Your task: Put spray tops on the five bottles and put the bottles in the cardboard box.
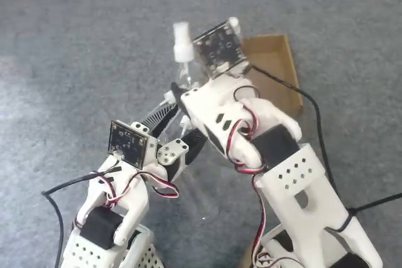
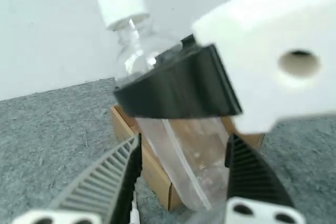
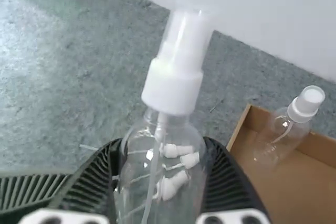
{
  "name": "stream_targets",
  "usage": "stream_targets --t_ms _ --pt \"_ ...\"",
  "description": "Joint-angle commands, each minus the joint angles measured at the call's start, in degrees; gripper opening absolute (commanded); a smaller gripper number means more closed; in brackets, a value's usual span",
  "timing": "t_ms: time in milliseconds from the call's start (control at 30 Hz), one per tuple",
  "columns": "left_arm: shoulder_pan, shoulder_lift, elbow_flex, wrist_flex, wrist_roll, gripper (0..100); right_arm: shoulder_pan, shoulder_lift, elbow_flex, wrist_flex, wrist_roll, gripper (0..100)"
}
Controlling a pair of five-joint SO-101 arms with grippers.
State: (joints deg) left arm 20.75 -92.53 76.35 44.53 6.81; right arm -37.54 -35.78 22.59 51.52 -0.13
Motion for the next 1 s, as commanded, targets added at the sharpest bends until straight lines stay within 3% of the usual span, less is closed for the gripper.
stream_targets --t_ms 0,333,467,600,800,967 --pt "0.0 -0.5 -0.3 -1.8 -0.4 24 -0.6 -6.1 -3.8 2.0 -0.6 0.6" --pt "0.2 -0.5 -0.2 -1.8 -0.4 24 -0.5 -9.3 -3.8 5.6 -0.4 0.6" --pt "0.2 -0.5 -0.2 -1.7 -0.4 24 0.5 -9.5 -3.8 5.6 5.0 0.6" --pt "0.2 -0.5 -0.2 -1.6 -0.4 24 8.5 -9.0 -4.1 4.5 7.6 0.6" --pt "0.4 -0.5 -0.2 -1.5 -0.4 24 26.0 -6.2 -1.3 -6.8 7.6 0.6" --pt "0.4 -0.5 -0.2 -1.5 -0.4 24 31.6 5.0 1.5 -18.7 7.2 0.6"
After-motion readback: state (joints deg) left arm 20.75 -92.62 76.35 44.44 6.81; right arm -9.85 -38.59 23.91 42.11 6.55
